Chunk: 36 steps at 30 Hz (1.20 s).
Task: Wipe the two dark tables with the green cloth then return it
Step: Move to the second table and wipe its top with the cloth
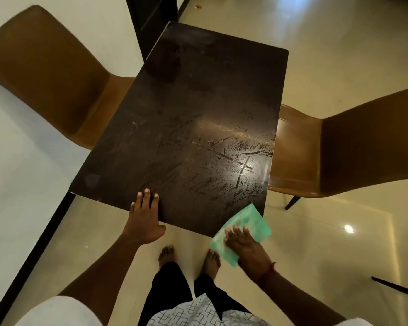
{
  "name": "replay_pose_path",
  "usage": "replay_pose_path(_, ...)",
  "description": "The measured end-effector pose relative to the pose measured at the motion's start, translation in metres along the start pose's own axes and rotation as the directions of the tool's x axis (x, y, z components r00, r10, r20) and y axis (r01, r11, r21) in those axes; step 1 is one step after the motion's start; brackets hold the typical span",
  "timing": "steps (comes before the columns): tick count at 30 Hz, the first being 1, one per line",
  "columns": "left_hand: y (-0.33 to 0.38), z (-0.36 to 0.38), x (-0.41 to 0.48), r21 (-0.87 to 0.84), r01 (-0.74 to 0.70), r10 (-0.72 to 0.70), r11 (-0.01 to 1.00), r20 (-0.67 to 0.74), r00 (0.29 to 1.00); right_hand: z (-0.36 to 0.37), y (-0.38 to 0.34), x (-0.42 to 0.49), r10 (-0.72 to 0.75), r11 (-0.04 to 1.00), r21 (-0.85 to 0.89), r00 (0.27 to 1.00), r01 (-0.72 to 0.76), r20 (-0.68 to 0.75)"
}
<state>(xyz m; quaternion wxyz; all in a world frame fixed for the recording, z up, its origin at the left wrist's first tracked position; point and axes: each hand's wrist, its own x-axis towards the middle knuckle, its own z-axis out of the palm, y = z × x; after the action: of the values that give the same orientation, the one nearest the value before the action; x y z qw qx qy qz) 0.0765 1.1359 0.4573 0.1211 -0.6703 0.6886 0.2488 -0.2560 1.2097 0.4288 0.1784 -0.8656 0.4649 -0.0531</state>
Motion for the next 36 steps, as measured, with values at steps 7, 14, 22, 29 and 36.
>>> replay_pose_path(7, 0.0, -0.003, 0.002, -0.005, 0.008, -0.008, 1.0, 0.014, 1.0, -0.013, 0.032, -0.017, 0.496, 0.866, 0.166, 0.852, -0.471, -0.17)
replay_pose_path(14, 0.002, -0.006, 0.002, -0.002, 0.018, -0.017, 1.0, 0.038, 0.999, -0.001, 0.02, -0.018, 0.018, 0.998, -0.062, 0.997, -0.023, -0.073)
replay_pose_path(22, 0.004, -0.008, 0.005, -0.001, 0.031, -0.031, 1.0, 0.072, 0.997, -0.058, 0.082, 0.071, 0.651, 0.759, 0.158, 0.748, -0.632, -0.13)
replay_pose_path(29, 0.011, -0.001, 0.008, -0.049, 0.078, -0.079, 0.996, -0.035, 0.996, -0.035, 0.074, 0.073, -0.192, 0.972, -0.16, 0.973, 0.171, -0.128)
replay_pose_path(36, 0.011, -0.007, 0.013, -0.1, 0.127, -0.141, 0.987, -0.148, 0.979, -0.07, 0.116, 0.116, 0.58, 0.814, 0.083, 0.795, -0.575, -0.177)
